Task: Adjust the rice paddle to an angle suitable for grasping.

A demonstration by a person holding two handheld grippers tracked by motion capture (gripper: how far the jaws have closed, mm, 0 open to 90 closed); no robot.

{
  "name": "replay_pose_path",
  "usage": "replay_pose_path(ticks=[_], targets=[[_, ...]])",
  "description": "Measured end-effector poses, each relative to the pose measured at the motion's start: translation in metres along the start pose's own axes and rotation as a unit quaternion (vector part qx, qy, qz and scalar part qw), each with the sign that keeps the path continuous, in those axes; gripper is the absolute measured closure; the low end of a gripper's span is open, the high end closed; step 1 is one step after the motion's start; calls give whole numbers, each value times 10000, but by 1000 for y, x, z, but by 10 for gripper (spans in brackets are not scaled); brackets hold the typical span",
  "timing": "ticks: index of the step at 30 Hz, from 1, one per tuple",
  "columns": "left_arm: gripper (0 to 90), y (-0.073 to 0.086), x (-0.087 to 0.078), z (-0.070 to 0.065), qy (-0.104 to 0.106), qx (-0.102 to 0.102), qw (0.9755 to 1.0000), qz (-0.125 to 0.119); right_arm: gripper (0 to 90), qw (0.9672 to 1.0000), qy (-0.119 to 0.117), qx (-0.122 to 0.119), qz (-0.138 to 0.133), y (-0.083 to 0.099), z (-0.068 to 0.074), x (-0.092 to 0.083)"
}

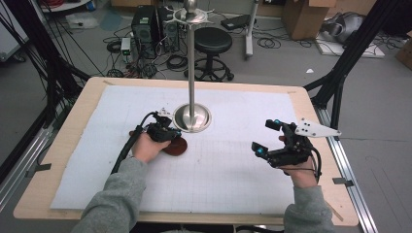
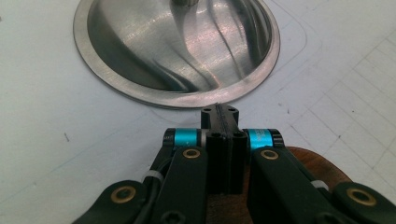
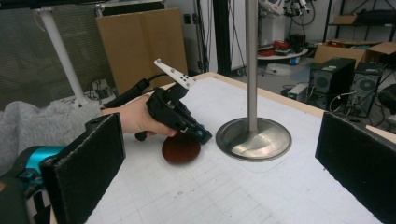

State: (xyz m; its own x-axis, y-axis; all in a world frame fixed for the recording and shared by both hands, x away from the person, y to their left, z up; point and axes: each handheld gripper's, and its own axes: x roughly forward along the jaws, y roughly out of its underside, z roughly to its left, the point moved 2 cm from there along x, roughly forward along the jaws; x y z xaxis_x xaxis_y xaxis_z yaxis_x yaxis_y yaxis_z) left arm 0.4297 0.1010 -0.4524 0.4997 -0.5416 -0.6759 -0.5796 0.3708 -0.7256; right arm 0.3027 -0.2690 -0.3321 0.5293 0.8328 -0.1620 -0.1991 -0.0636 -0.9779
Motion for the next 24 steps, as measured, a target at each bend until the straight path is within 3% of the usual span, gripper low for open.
replay_pose_path(ticks=[13,24], targets=[[896,-3,2,-2,18,-21,9999,106,1,10000,23,3,34,1,-1,1],[896,4,-7,-10,102,188,9995,248,1,10000,35,-13,80,2,0,3]])
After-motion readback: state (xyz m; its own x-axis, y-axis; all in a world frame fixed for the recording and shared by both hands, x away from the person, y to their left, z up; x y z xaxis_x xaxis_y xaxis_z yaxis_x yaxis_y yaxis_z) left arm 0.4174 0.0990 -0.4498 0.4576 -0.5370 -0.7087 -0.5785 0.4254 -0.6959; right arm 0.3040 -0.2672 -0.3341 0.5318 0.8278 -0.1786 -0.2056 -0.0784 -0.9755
